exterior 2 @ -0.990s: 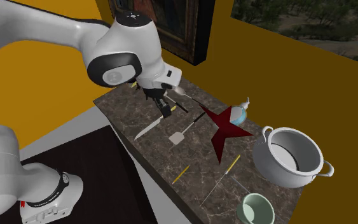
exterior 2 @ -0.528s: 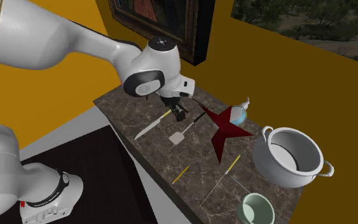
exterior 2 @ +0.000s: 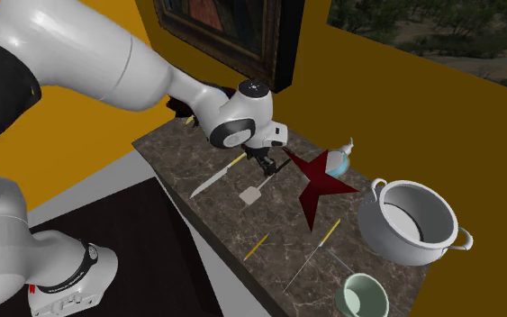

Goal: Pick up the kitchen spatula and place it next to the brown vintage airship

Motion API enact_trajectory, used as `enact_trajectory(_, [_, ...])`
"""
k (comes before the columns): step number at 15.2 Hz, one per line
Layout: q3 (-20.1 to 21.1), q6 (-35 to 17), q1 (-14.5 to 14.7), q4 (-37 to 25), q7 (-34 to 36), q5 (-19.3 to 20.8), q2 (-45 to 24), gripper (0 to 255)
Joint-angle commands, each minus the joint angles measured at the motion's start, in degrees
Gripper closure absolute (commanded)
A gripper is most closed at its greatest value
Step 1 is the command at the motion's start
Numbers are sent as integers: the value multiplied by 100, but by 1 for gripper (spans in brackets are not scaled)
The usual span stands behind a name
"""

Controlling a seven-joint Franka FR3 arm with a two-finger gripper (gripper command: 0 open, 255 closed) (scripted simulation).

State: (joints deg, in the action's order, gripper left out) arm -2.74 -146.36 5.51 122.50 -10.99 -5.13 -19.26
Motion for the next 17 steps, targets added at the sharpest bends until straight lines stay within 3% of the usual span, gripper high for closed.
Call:
enact_trajectory(1, [30,-112,0,-324,-86,18,-457,0])
enact_trajectory(8, [104,-264,28,-1682,-302,157,-2038,0])
enact_trajectory(17, [129,-556,14,-1926,-314,137,-2575,0])
